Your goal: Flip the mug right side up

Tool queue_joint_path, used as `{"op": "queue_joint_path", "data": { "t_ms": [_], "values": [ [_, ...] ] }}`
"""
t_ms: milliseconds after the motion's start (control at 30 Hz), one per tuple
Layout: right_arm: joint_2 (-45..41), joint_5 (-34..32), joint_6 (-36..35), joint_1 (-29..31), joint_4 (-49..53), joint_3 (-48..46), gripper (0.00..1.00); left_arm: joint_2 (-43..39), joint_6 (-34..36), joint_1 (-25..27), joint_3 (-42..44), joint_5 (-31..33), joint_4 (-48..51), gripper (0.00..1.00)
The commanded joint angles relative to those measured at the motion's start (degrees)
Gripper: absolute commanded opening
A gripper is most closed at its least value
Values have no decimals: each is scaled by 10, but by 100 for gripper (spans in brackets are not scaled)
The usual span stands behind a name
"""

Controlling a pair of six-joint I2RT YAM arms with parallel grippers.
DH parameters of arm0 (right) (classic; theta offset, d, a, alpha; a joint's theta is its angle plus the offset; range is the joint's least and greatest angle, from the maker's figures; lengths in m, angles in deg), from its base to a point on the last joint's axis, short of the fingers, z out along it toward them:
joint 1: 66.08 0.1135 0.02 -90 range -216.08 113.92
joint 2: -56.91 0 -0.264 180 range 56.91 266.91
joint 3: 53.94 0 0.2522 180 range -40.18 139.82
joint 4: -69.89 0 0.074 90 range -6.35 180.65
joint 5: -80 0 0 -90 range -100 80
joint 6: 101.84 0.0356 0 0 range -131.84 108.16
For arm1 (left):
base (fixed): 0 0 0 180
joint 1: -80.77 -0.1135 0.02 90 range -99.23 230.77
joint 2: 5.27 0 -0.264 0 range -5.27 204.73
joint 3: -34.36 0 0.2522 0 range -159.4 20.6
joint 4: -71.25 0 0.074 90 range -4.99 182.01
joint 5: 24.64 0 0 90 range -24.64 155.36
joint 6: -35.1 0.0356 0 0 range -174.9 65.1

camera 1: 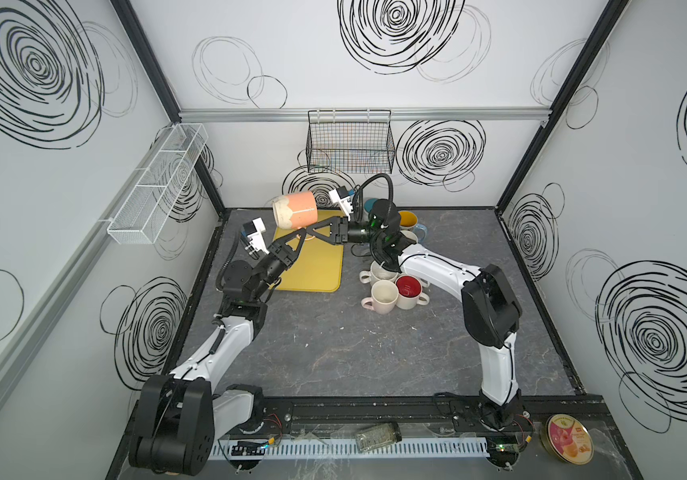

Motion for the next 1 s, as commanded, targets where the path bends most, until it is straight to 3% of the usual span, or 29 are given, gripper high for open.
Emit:
{"op": "queue_joint_path", "data": {
  "t_ms": [0,467,767,967],
  "values": [
    [-29,-20,5,-1,3,-12,36,-40,29,1,-30,-11,-92,0],
    [-42,-19,-32,15,59,-16,34,-60,60,15,-32,6,-54,0],
    [-20,16,22,17,-42,-5,32,-47,53,38,-26,6,-65,0],
    [-16,41,28,17,-71,9,11,-36,36,39,-18,4,-84,0]
  ]
}}
